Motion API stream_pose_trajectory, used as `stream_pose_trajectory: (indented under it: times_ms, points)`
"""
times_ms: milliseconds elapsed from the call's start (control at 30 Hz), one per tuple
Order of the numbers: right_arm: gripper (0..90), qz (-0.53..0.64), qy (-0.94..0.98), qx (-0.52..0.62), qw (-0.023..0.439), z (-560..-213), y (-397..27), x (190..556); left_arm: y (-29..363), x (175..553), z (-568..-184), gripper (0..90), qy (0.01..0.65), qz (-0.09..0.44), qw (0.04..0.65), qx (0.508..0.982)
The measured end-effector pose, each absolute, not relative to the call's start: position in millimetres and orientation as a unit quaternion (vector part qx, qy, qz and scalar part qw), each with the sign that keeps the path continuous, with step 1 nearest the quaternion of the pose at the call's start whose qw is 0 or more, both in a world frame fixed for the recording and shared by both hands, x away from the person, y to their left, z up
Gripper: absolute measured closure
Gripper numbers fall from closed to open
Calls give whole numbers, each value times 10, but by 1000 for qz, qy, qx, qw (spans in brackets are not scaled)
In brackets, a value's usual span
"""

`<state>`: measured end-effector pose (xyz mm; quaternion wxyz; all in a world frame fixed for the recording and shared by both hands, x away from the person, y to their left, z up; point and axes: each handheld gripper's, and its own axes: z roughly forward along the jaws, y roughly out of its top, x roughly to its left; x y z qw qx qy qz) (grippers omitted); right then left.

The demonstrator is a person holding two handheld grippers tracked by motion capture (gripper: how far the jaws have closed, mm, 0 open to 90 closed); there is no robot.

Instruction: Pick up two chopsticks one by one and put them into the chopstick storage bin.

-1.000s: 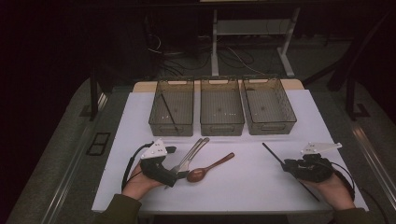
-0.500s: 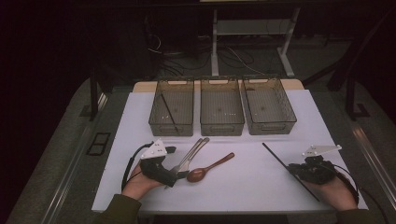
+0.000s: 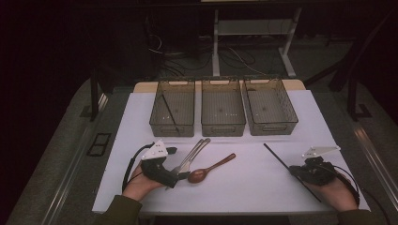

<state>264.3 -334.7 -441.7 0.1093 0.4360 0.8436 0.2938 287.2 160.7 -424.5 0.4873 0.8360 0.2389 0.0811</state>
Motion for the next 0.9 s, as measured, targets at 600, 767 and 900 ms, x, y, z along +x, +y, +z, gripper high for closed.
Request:
stream_pose_trajectory:
  times_ms: [600,767,900]
  points:
    - [853,321,828,450,91,-4355,-3392,2704,1618,2878,-4244,0,241,82,490,834]
    - [853,336,825,444,92,-4314,-3409,2695,1615,2878,-4244,0,240,81,488,835]
    - [853,350,823,440,88,-4272,-3406,2687,1617,2880,-4244,0,240,82,487,836]
